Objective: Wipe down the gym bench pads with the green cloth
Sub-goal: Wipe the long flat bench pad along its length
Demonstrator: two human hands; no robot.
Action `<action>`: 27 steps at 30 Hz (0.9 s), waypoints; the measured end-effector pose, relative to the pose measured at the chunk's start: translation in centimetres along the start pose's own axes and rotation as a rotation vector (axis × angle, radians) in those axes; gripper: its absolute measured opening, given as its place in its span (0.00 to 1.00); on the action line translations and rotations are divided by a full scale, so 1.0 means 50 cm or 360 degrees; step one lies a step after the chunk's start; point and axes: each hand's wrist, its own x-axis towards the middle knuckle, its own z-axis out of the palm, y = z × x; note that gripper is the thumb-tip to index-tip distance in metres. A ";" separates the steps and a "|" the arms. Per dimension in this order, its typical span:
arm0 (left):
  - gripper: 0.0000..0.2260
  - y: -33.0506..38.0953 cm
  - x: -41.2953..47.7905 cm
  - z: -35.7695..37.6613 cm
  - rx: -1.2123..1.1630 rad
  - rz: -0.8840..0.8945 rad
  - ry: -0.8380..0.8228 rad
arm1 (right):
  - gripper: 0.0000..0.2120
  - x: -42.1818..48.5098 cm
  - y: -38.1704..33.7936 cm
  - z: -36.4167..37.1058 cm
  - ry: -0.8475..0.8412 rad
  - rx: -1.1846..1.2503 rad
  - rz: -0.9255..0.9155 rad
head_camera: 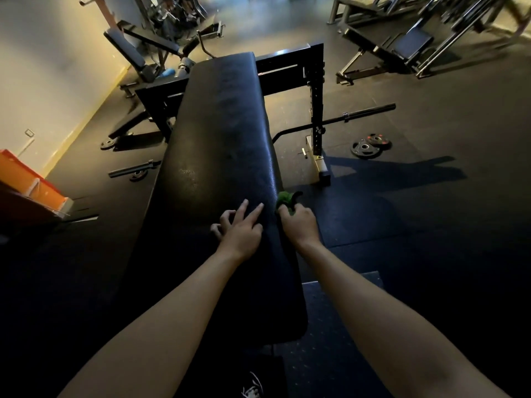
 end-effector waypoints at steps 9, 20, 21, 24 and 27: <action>0.23 0.021 -0.024 -0.007 0.0015 -0.0123 0.0073 | 0.19 -0.022 0.002 -0.034 -0.0098 -0.0140 -0.0043; 0.26 0.051 -0.066 0.039 -0.0044 -0.0178 0.0137 | 0.30 -0.028 0.018 -0.020 -0.0246 -0.0007 0.0099; 0.26 0.052 -0.066 0.041 -0.0042 -0.0176 0.0151 | 0.30 -0.042 0.027 -0.022 -0.0239 -0.0061 0.0090; 0.27 0.052 -0.069 0.045 -0.0033 -0.0152 0.0189 | 0.29 -0.091 0.046 -0.043 -0.0213 -0.0228 0.0096; 0.27 0.050 -0.071 0.043 -0.0044 -0.0138 0.0192 | 0.29 -0.127 0.060 -0.062 -0.0239 -0.0326 0.0121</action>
